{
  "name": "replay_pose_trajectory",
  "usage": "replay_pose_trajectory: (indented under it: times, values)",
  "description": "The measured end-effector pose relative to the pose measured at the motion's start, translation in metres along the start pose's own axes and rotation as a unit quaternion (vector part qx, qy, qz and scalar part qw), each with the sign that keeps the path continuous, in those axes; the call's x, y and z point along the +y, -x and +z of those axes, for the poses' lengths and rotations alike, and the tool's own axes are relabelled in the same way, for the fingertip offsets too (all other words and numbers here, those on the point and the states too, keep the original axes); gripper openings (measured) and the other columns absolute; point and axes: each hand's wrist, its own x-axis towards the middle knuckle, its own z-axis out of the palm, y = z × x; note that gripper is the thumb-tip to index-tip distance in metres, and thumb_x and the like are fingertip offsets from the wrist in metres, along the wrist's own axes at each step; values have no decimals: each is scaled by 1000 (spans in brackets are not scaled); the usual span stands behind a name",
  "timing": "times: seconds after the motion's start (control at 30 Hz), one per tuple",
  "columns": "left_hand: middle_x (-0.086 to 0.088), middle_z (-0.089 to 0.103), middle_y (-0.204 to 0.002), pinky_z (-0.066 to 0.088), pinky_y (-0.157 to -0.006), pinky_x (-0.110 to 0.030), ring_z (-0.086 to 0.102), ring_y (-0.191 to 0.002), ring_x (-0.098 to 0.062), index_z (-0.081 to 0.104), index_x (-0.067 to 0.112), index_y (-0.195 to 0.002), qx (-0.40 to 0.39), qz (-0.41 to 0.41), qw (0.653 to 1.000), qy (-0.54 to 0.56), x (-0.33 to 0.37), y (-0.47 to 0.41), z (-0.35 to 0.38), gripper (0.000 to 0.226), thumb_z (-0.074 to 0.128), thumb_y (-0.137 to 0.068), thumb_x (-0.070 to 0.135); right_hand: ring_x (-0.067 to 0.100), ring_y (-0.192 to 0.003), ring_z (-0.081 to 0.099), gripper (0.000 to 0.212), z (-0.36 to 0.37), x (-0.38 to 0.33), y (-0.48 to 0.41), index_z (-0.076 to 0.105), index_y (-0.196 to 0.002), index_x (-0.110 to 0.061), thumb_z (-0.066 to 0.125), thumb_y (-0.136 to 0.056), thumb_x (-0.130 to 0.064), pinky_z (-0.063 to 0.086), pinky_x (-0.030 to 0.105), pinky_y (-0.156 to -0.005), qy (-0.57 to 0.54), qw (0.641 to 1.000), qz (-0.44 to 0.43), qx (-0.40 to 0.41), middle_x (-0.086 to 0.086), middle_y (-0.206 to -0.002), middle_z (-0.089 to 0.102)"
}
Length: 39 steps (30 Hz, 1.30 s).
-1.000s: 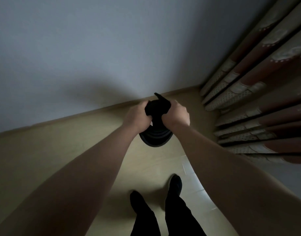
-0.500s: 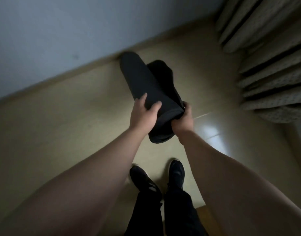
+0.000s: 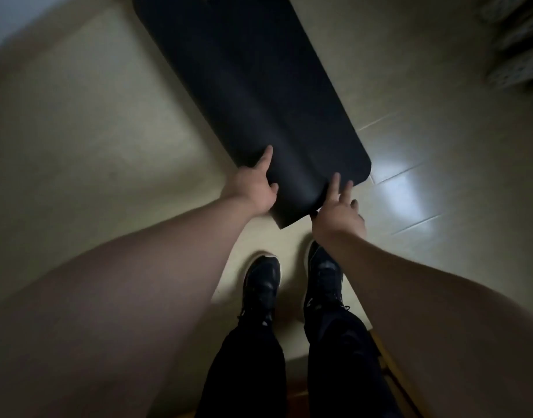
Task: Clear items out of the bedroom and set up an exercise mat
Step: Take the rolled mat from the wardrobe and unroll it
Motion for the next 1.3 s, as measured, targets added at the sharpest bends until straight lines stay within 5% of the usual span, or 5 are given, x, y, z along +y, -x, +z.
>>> replay_pose_trajectory:
  times: [0.13,0.4,0.83,1.03,1.3]
  values:
    - [-1,-14,-165,31,-115,-41,10,-151,-30,40,28,-143,11,57,984,-171,-13,-18,14,57,50,-89,14,32,-153,-8,93,37,-13,-14,-19,-156,-17,47,-91,-12,10,49,-123,101,989,-82,-63,2,-164,-25]
    - [-15,44,-138,36,-102,-42,45,-122,-33,7,28,-158,85,143,932,-323,-44,-33,0,84,53,-88,20,33,-112,58,47,34,-59,-2,49,-135,-17,43,-90,-29,31,40,-111,44,986,-147,71,15,-113,67]
    - [-12,49,-139,32,-103,-40,48,-126,-29,0,25,-158,51,154,904,-397,-179,-11,-17,89,54,-88,27,31,-142,29,74,100,-177,47,19,-154,-21,52,-89,-35,13,51,-121,36,993,-108,23,11,-150,38]
    - [-9,5,-163,34,-102,-43,36,-132,-30,47,26,-140,57,176,877,-443,-256,4,-20,54,54,-86,20,40,-150,-4,67,163,-222,76,30,-152,-39,50,-89,-28,-5,61,-119,114,985,-126,-16,14,-163,0]
    - [-16,51,-129,37,-98,-40,55,-113,-33,6,37,-156,70,125,913,-382,-334,7,9,85,55,-89,20,34,-131,30,74,228,-280,95,20,-155,-17,49,-90,-38,26,47,-109,6,993,-66,98,13,-142,33]
